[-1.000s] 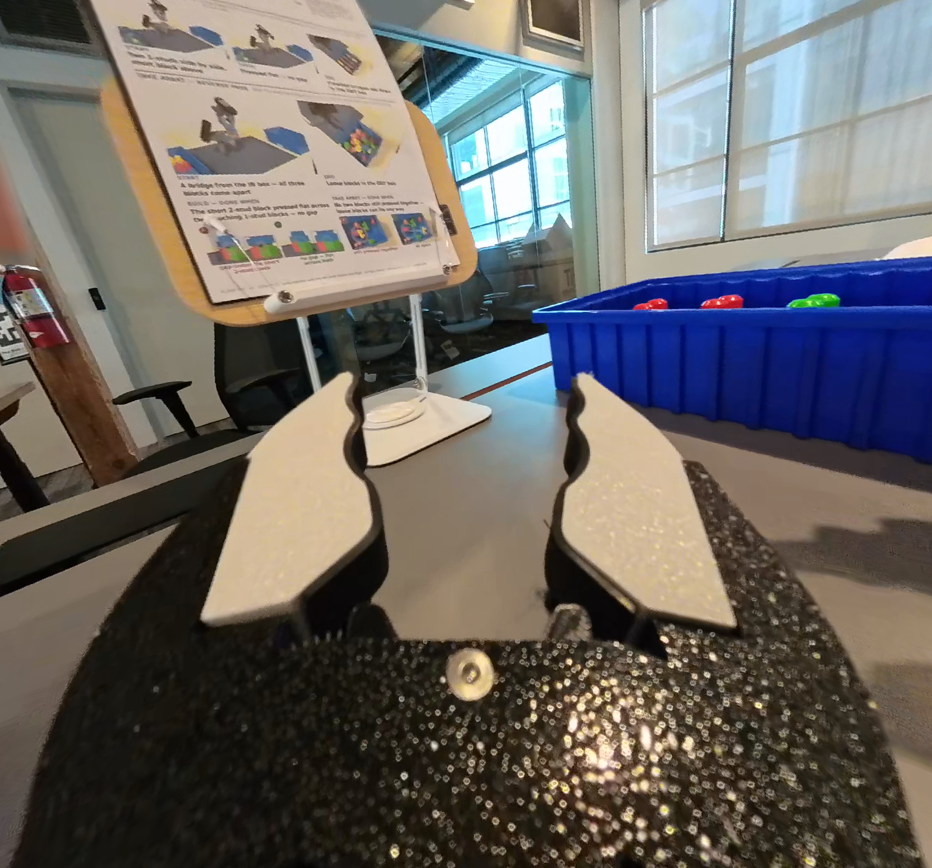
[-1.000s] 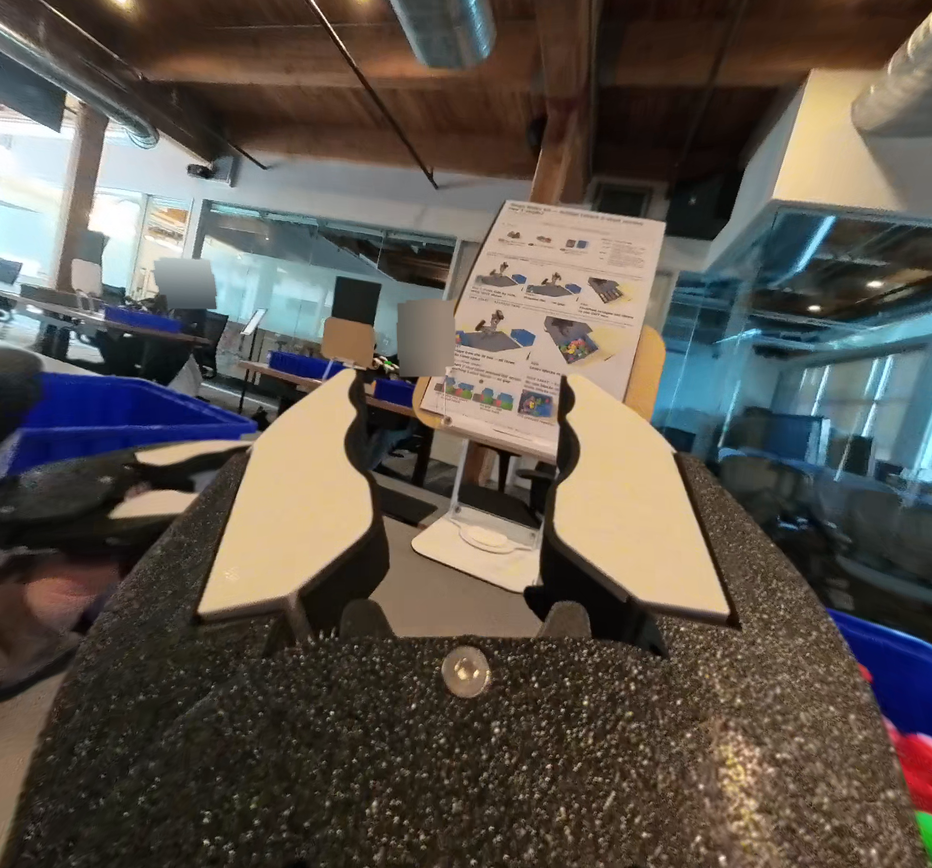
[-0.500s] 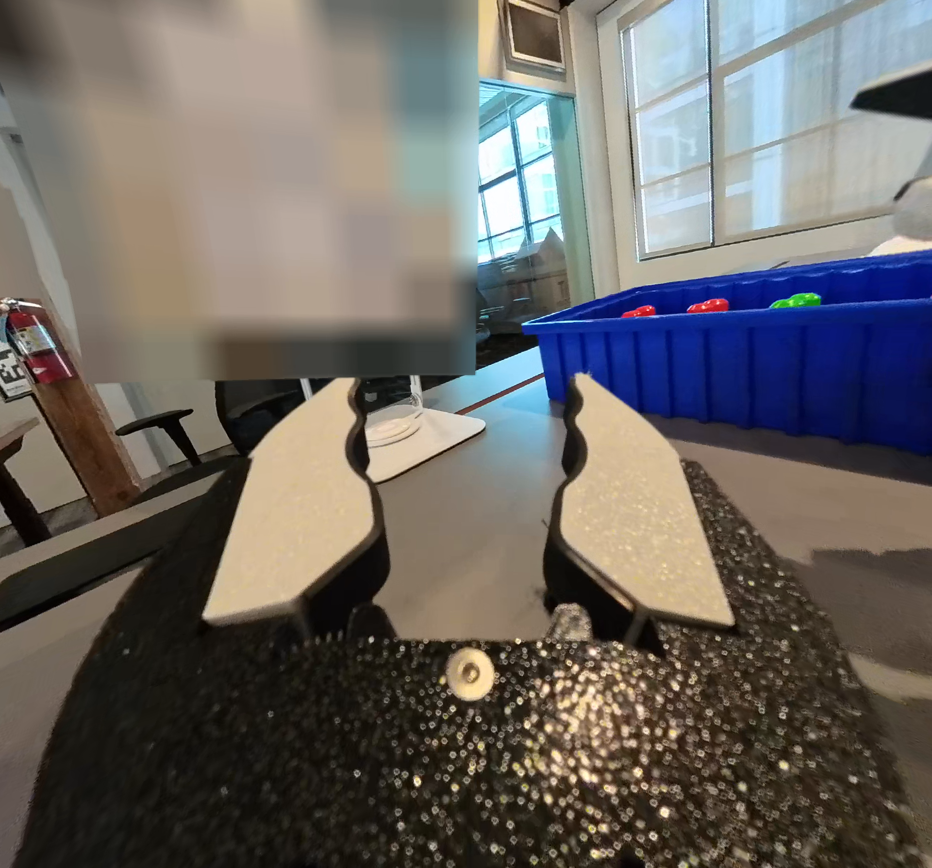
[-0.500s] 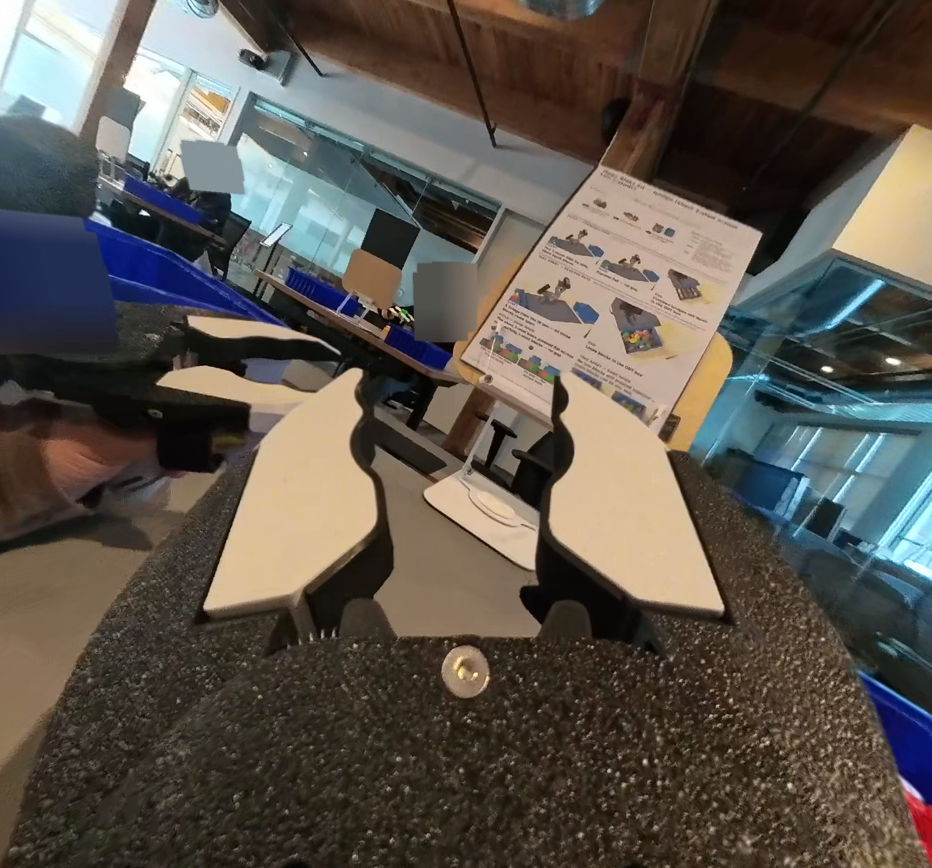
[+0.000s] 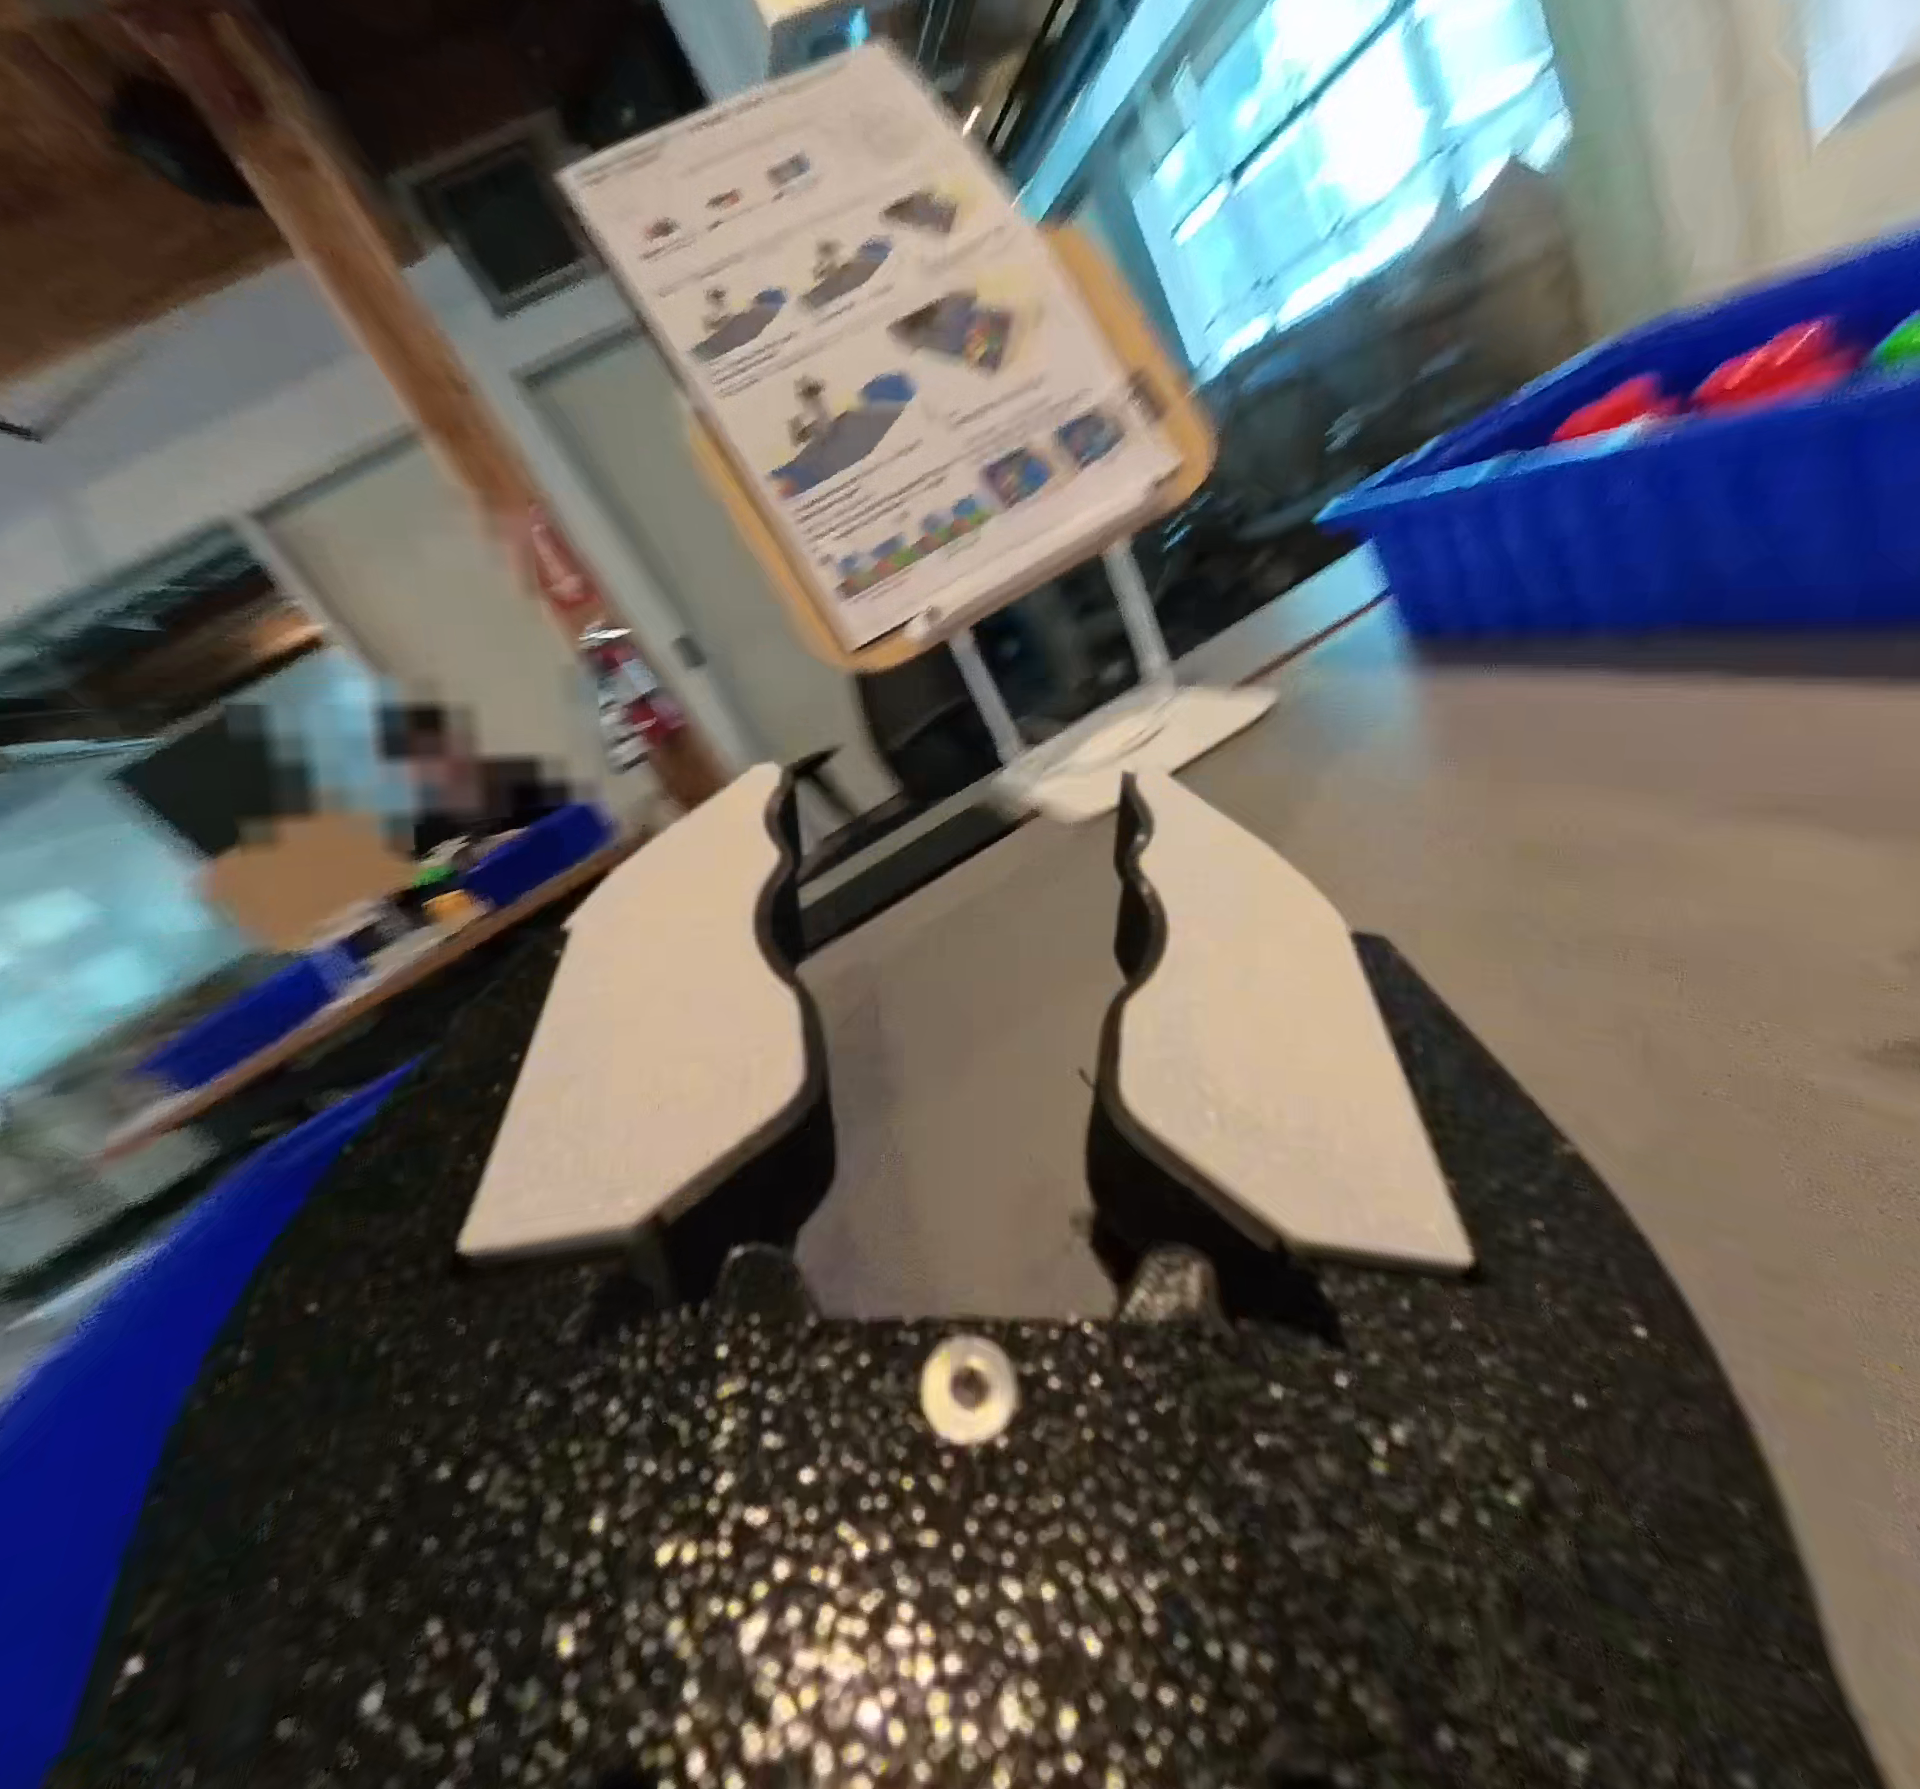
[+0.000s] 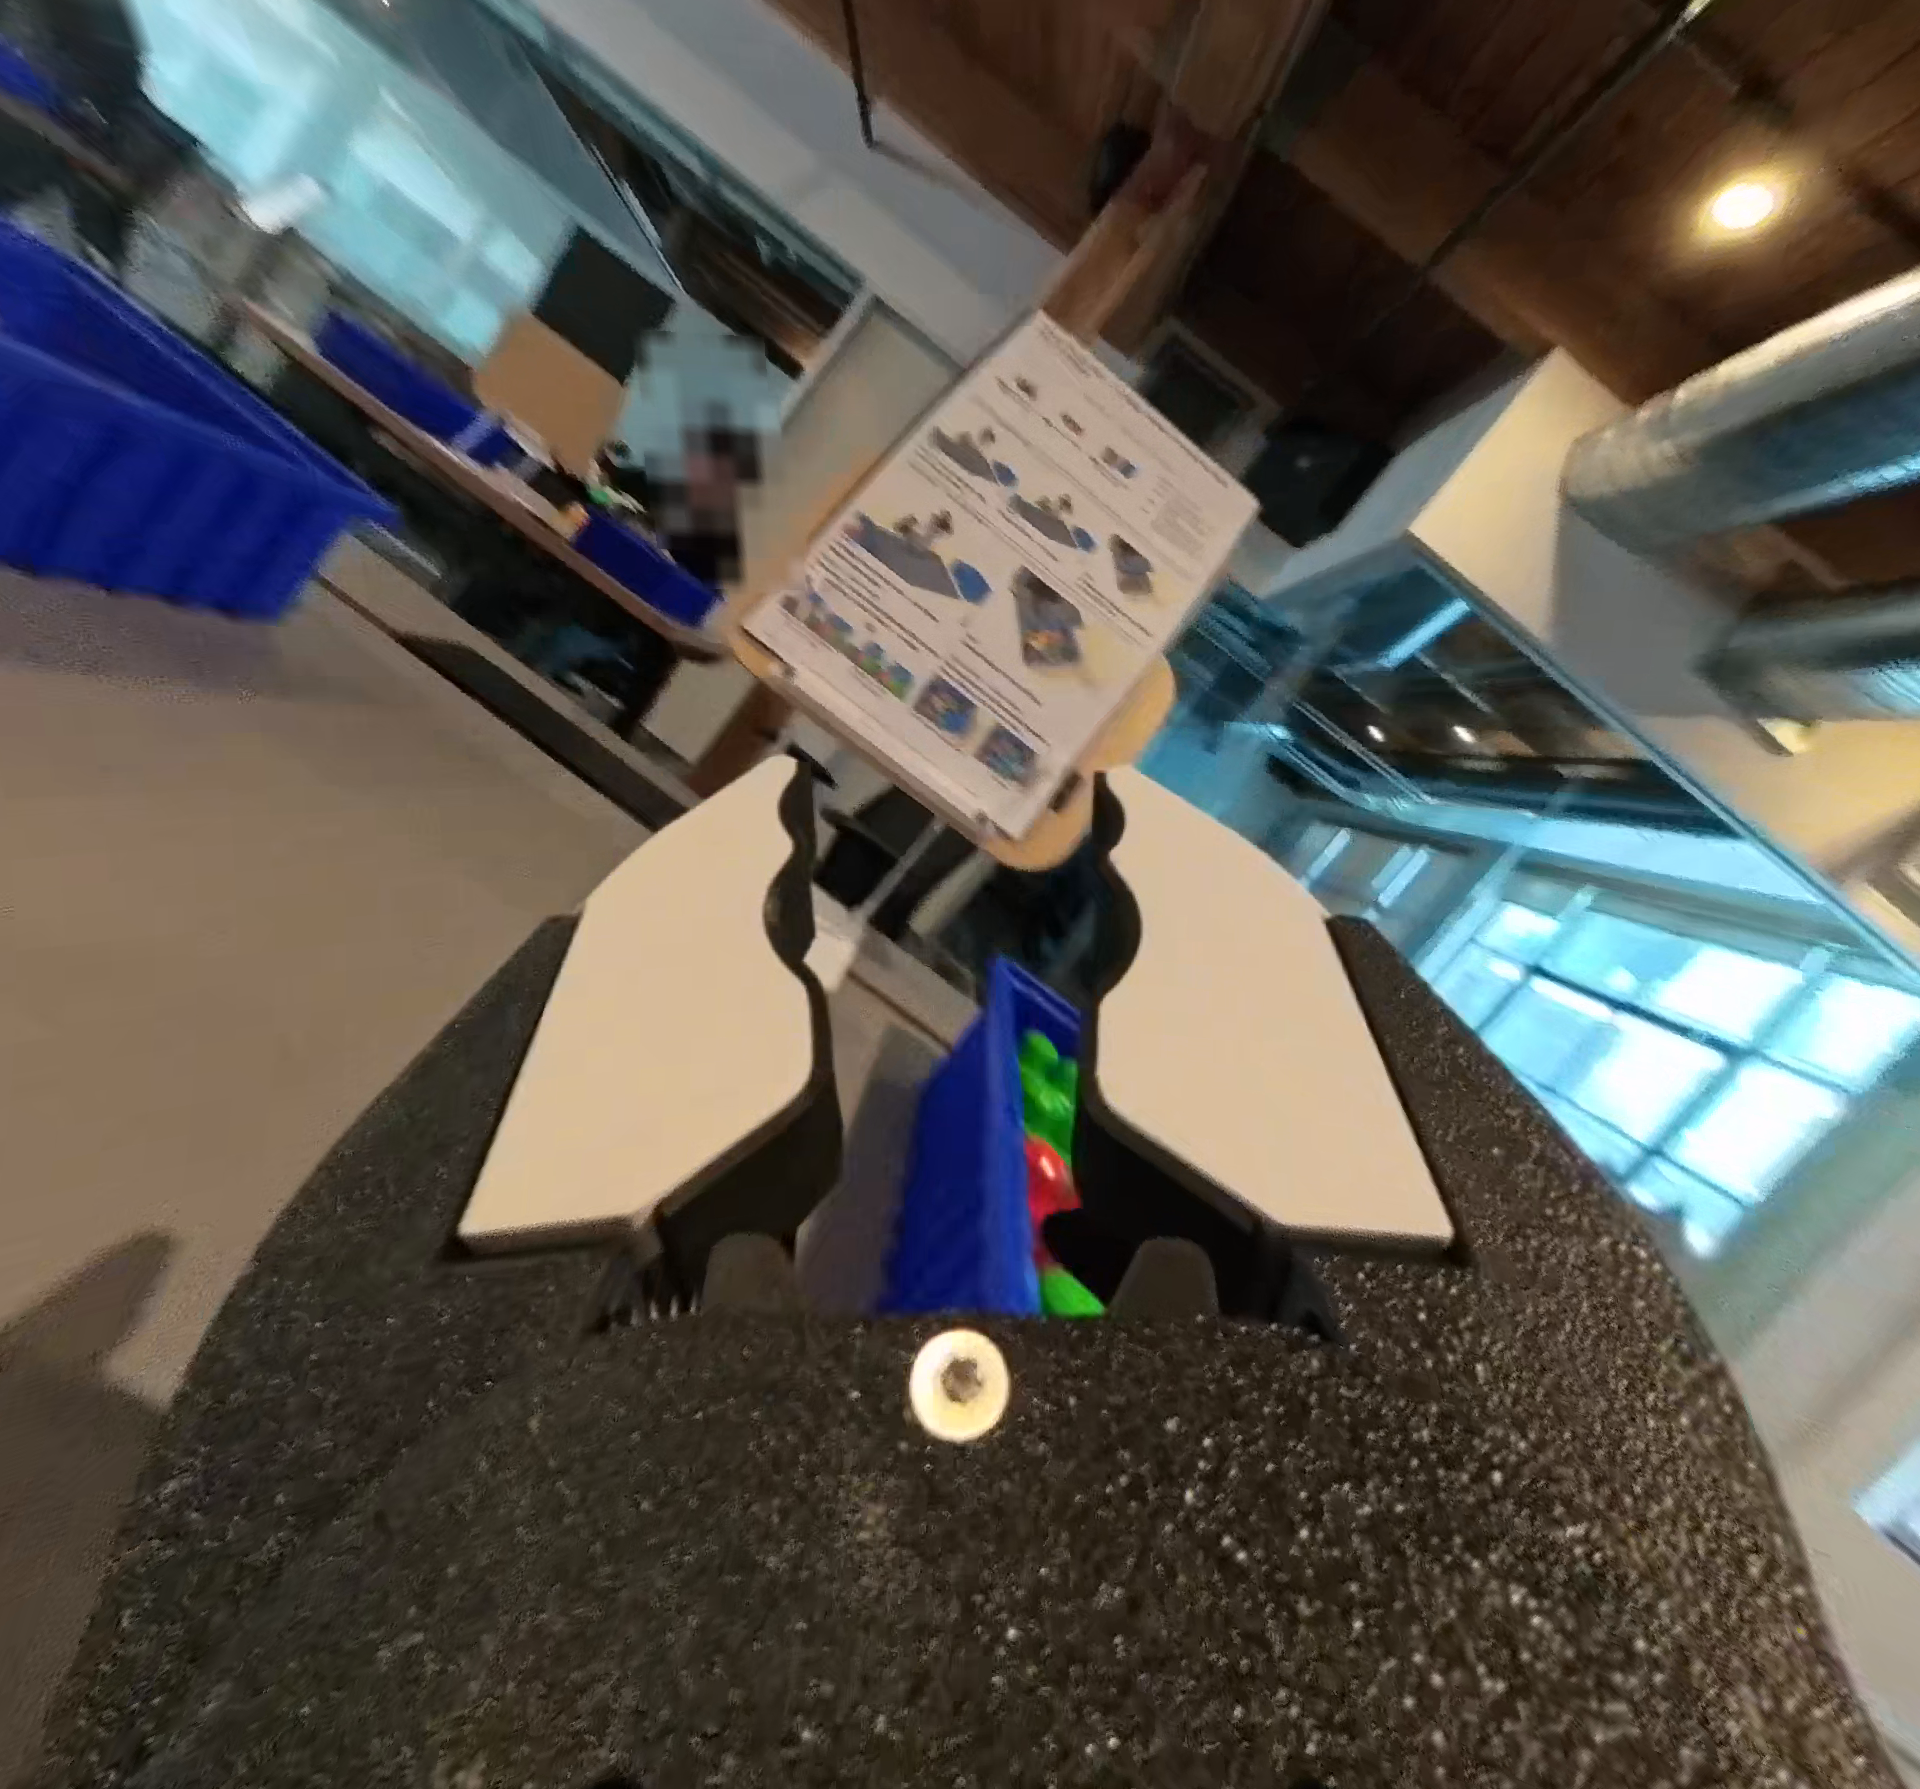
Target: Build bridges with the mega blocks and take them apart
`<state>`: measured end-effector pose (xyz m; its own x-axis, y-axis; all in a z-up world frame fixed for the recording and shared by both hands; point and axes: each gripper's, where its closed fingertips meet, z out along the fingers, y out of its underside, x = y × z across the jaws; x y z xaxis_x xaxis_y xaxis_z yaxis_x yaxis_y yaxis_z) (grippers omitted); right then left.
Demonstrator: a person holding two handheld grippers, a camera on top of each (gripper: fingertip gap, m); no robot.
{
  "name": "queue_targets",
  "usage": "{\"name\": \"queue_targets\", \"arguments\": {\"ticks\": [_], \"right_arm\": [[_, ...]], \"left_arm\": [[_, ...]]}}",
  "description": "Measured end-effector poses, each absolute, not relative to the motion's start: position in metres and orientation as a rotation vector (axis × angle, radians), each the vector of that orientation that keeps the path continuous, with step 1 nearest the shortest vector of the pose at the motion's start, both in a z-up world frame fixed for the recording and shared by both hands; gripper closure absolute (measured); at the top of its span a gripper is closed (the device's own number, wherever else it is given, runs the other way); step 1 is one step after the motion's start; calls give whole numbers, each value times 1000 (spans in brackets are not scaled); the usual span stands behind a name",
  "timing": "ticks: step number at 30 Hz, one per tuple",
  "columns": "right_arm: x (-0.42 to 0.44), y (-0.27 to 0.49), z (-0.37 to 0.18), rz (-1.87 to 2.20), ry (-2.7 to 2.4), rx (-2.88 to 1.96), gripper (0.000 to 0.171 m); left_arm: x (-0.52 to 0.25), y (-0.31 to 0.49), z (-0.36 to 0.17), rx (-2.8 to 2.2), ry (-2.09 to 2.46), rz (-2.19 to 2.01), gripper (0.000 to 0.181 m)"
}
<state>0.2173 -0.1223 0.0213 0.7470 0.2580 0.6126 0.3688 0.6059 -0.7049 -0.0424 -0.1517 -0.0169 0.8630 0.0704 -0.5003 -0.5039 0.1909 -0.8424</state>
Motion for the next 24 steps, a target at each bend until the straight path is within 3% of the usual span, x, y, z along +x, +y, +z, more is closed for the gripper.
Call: {"name": "queue_targets", "arguments": {"ticks": [5, 14, 18, 21, 24], "right_arm": [[274, -106, -6, -43, -706, -1248, 113], [292, -51, -66, -86, -758, -1715, 106], [292, -39, -84, -80, -790, -1882, 106], [301, -34, -90, -235, -889, -1947, 137], [300, -28, -94, -205, -932, -2007, 134]], "left_arm": [[-112, -204, -22, -1520, 371, 796, 120], [-169, -194, -75, -1980, 202, 521, 88], [-153, -187, -69, -1925, 225, 457, 93], [-153, -184, -74, -1935, 234, 506, 96], [-165, -184, -82, -1978, 219, 604, 100]]}}
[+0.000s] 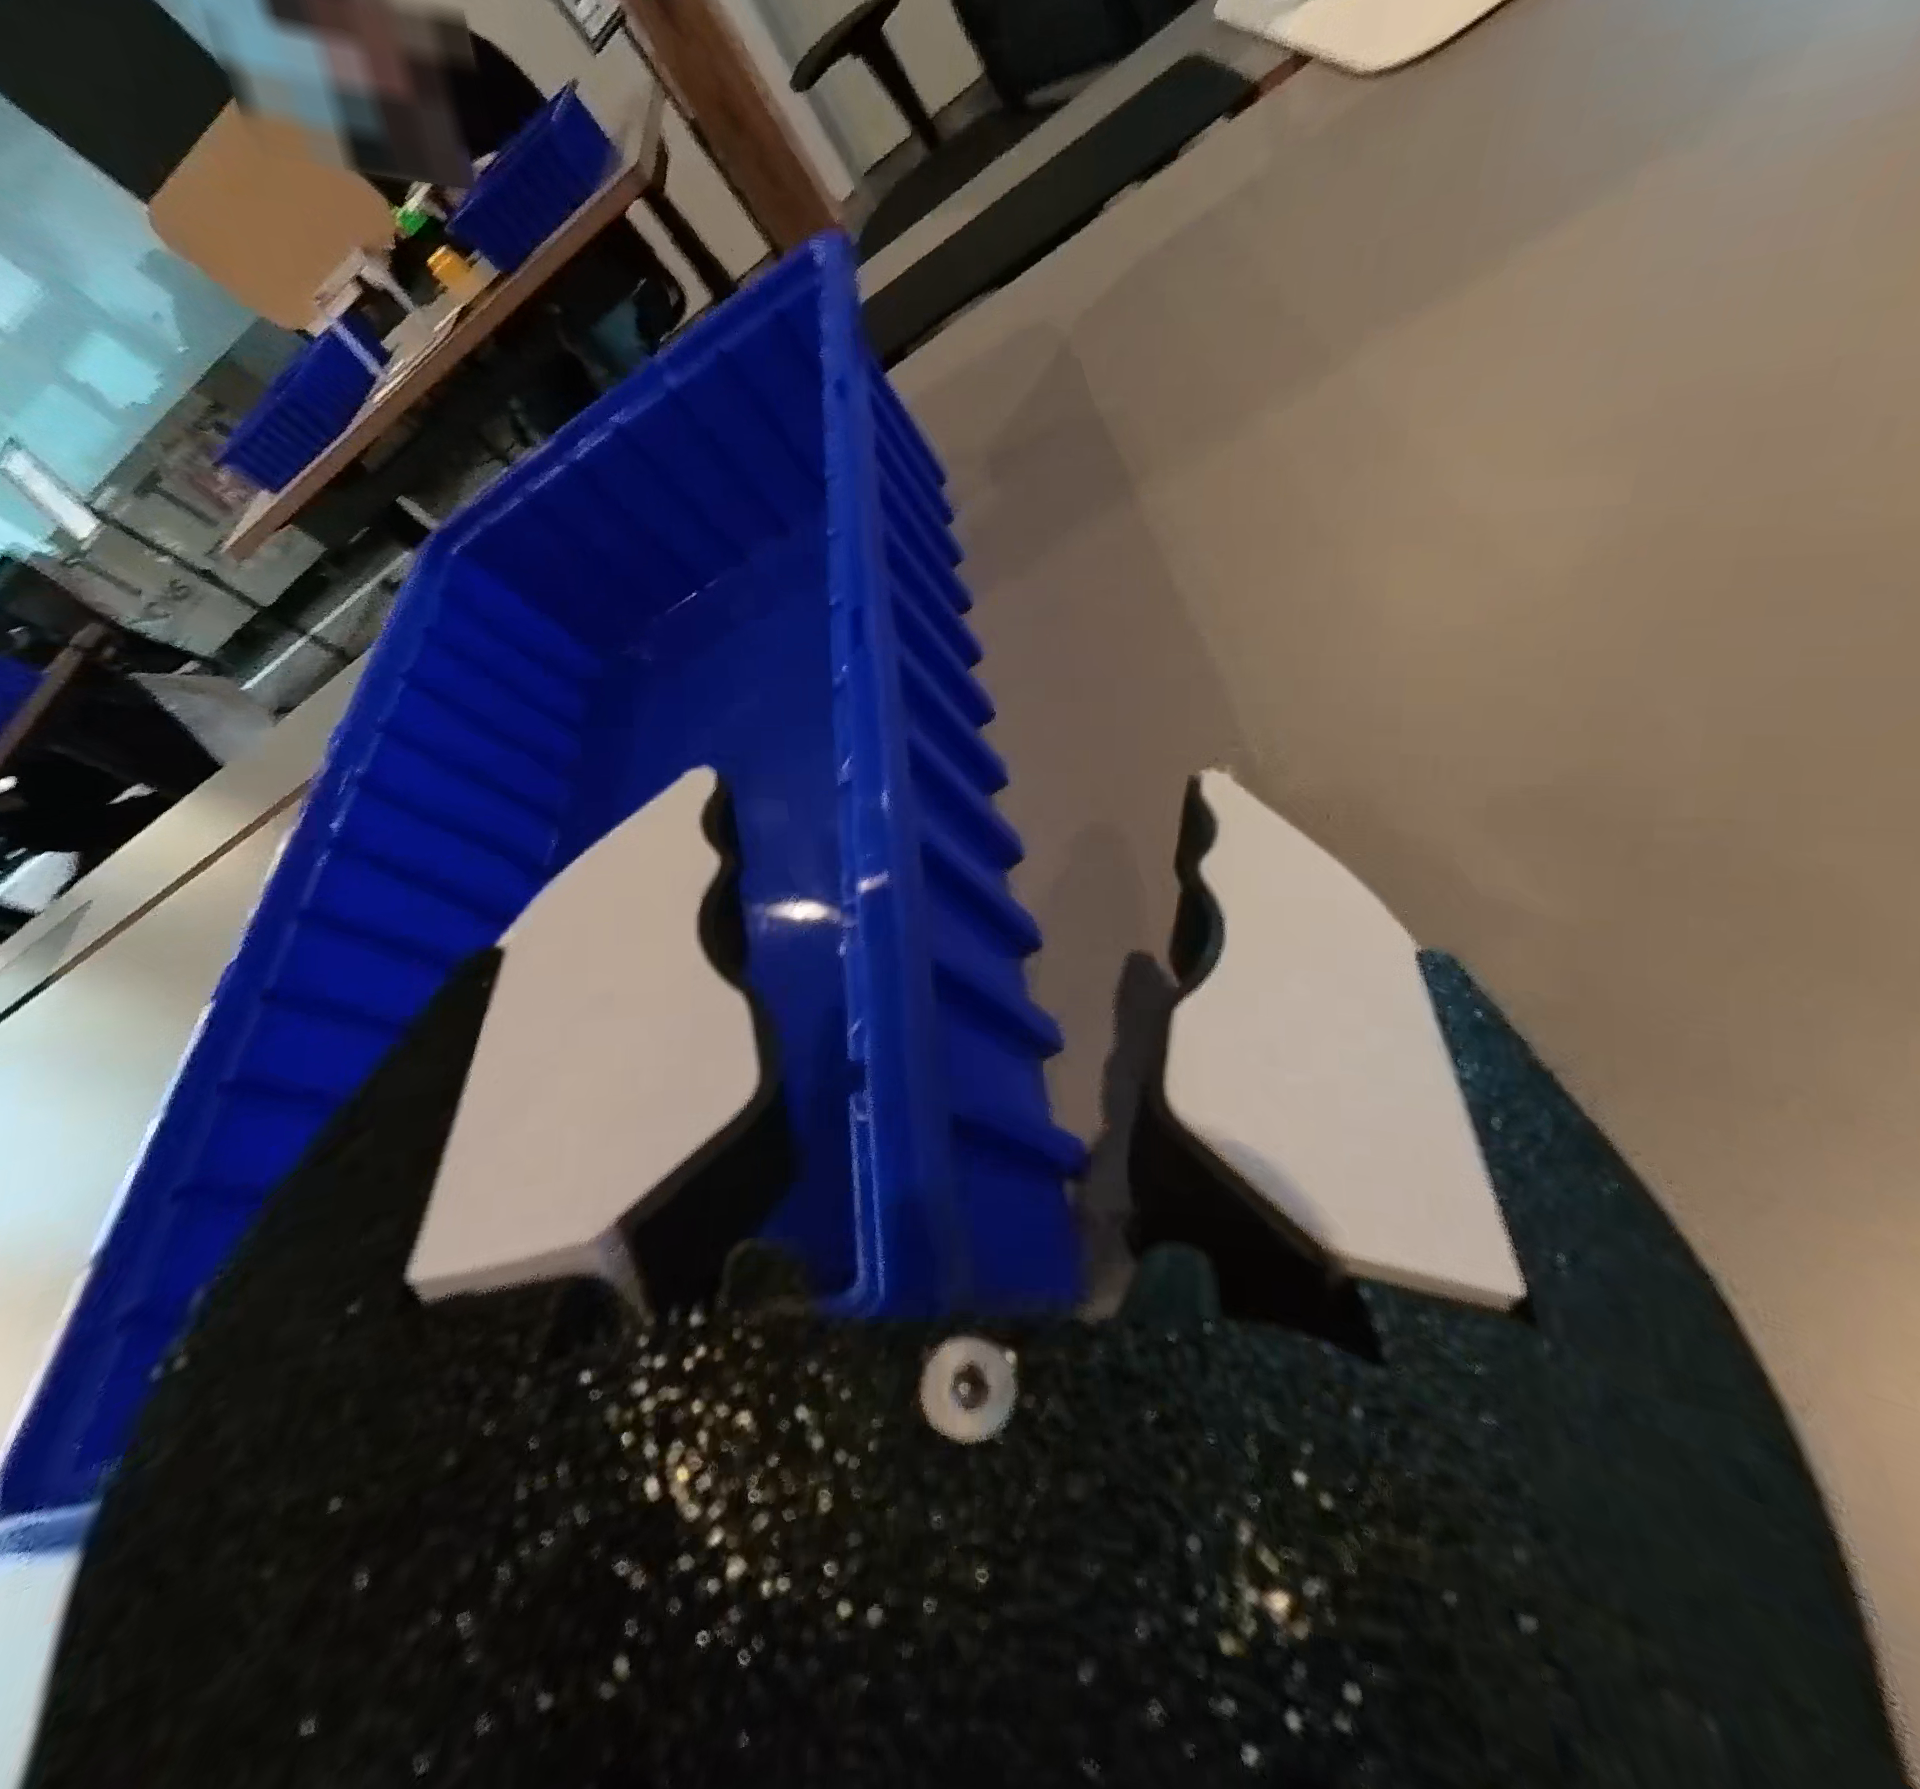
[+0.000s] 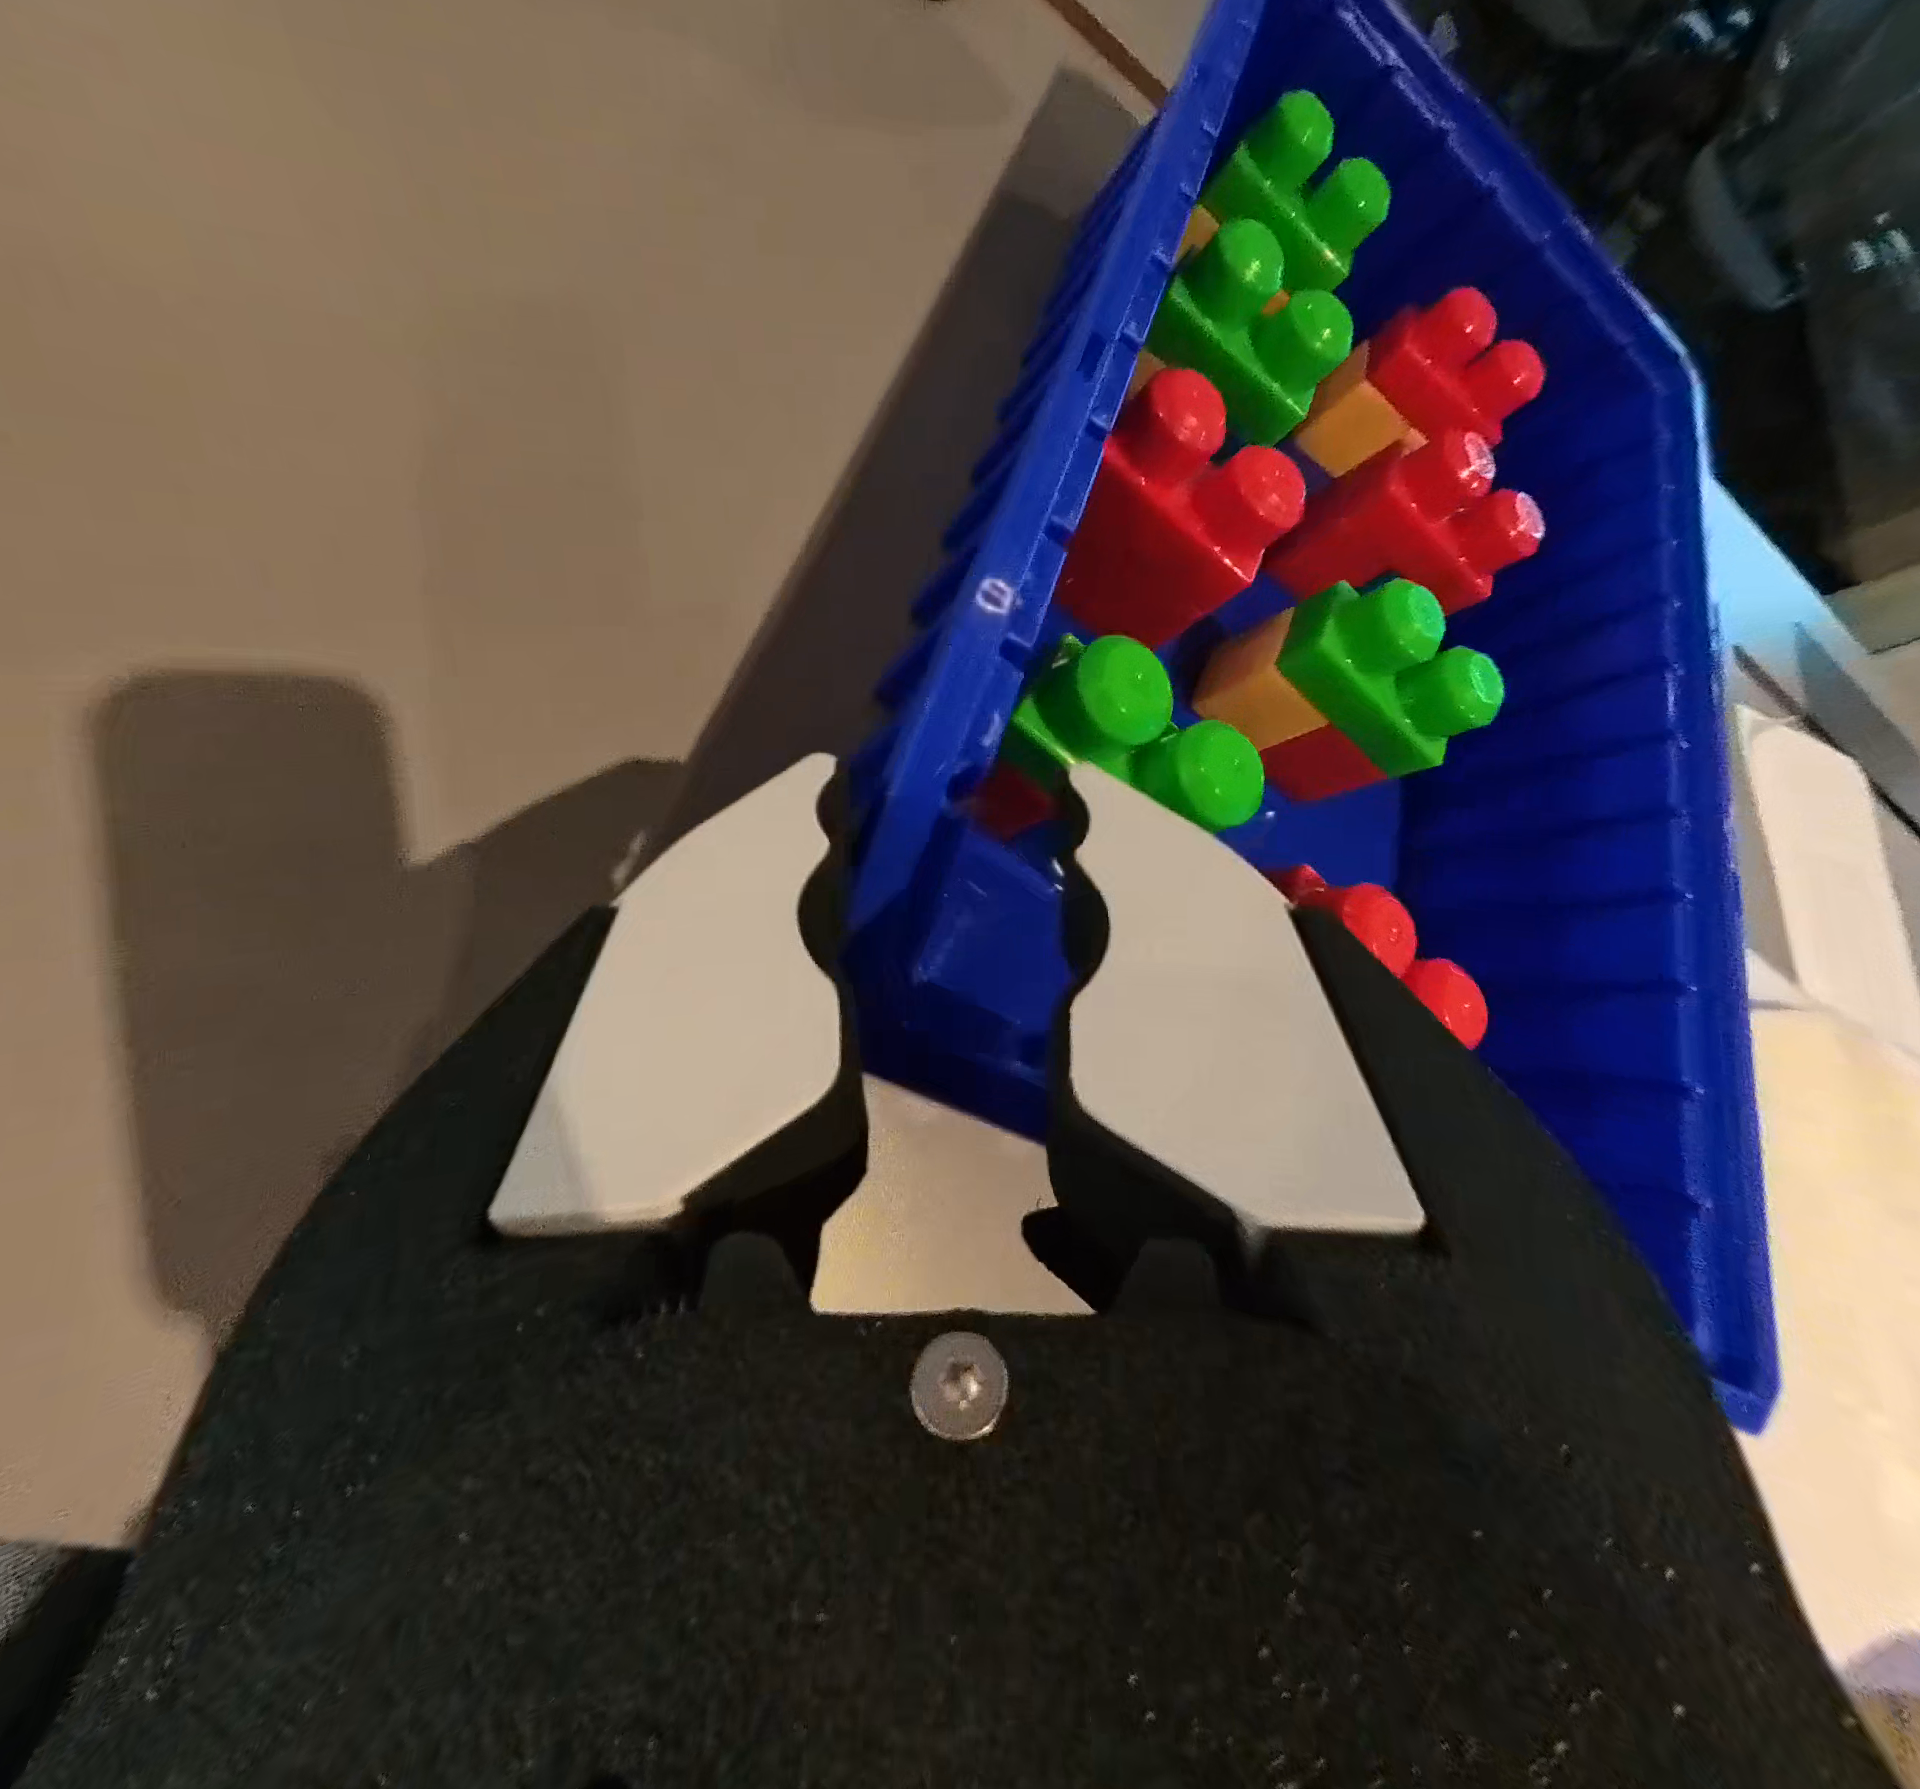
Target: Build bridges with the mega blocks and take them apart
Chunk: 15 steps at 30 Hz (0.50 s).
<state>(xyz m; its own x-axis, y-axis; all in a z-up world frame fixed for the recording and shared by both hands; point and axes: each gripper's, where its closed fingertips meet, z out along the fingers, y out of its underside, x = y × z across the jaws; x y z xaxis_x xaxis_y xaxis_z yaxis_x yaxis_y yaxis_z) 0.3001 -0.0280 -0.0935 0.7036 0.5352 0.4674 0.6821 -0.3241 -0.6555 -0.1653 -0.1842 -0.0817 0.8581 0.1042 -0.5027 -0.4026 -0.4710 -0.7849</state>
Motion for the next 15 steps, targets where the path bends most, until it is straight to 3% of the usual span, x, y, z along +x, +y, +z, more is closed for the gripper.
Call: {"name": "queue_targets", "arguments": {"ticks": [5, 15], "right_arm": [[291, -27, -93, -162, -982, -2075, 155], [266, -39, -93, -42, -977, -2108, 155]], "left_arm": [[-165, -184, -79, -1978, 223, 611, 103], [-105, -177, -51, -1770, 351, 527, 118]]}}
